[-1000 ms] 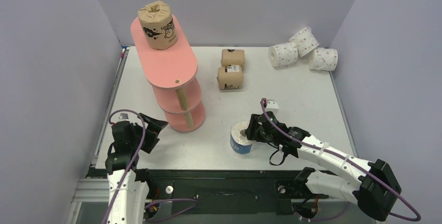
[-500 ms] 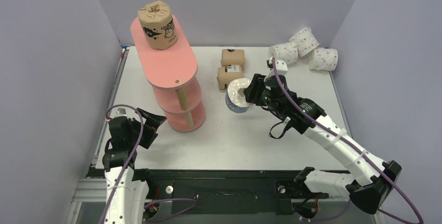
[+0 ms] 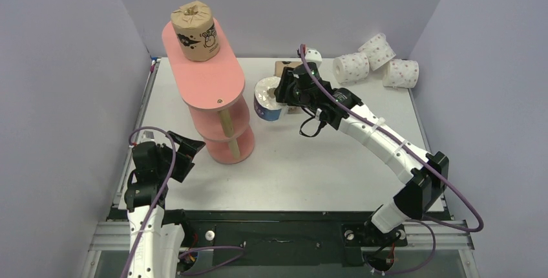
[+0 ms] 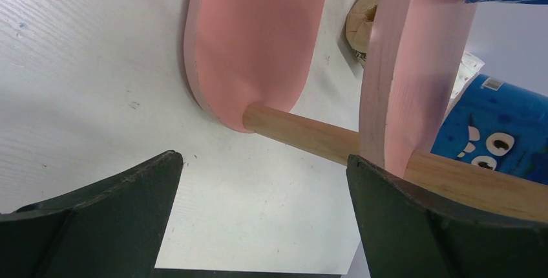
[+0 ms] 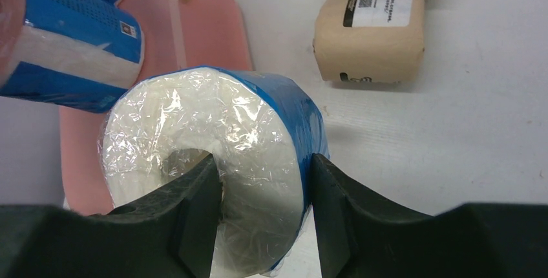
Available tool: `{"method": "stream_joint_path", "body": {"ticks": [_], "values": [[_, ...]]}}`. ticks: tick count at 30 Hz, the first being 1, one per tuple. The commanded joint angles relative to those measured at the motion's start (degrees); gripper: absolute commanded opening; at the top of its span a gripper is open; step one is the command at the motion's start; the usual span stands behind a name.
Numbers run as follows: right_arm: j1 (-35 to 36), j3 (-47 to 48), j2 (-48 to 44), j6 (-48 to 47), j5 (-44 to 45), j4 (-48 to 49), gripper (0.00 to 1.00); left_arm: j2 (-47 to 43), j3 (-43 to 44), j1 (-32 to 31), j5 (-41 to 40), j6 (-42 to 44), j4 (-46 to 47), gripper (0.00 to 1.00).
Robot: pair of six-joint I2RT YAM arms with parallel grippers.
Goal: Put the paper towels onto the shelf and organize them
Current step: Pick up the paper towel from the center of the board, then place the paper towel on the shelf.
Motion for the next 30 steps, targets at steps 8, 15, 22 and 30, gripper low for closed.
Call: {"method": "stream_joint_path", "body": {"ticks": [8, 15, 22, 30], "values": [[2.6, 13.1, 4.7, 1.2, -1.4, 2.9, 0.35, -0.7, 4.3, 0.1, -1.0, 0.0, -0.7, 1.00], [4.6, 17.4, 8.4, 1.2, -1.9, 1.6, 0.35, -0.6, 5.0, 0.1, -1.0, -0.5, -0.4, 1.00], [6.0, 18.9, 10.3, 1.6, -2.2, 1.4, 0.35, -0.6, 4.8, 0.1, -0.7, -0.7, -0.4, 1.00], [7.6, 19.0, 10.9, 2.0, -2.3, 1.5, 0.35, -0.4, 4.6, 0.1, -0.4, -1.3, 0.7, 1.00]]}}
